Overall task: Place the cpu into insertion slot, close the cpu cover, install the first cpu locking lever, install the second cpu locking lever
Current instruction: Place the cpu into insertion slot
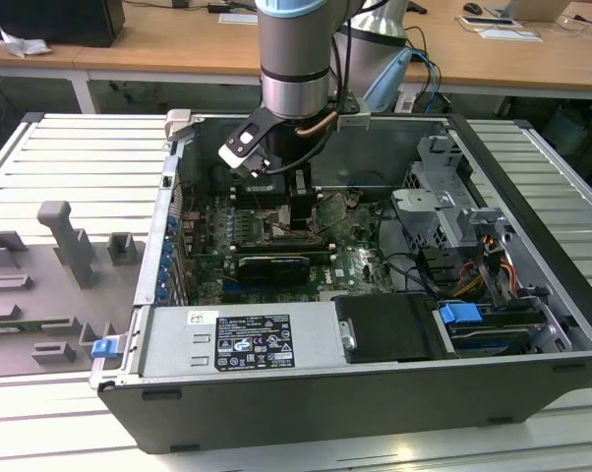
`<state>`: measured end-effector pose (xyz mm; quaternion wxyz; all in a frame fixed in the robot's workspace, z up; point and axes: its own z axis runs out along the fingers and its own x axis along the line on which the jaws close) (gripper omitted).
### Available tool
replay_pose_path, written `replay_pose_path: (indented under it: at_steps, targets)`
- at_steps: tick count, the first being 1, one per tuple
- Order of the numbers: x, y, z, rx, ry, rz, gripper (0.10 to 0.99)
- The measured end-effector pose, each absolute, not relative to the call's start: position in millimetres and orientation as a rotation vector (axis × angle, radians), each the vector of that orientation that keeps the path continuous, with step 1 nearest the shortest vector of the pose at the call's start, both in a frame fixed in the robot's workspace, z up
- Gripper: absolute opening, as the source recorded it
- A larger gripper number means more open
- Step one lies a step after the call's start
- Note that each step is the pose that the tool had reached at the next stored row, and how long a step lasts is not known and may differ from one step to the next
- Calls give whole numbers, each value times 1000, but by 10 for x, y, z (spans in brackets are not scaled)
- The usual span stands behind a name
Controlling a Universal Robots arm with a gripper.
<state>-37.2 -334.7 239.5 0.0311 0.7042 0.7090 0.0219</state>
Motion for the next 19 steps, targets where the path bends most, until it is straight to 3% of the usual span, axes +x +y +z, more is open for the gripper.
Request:
replay_pose_path:
  at_steps: [19]
  targets:
    - [-378, -3214, 2267, 2173, 2187, 60, 541]
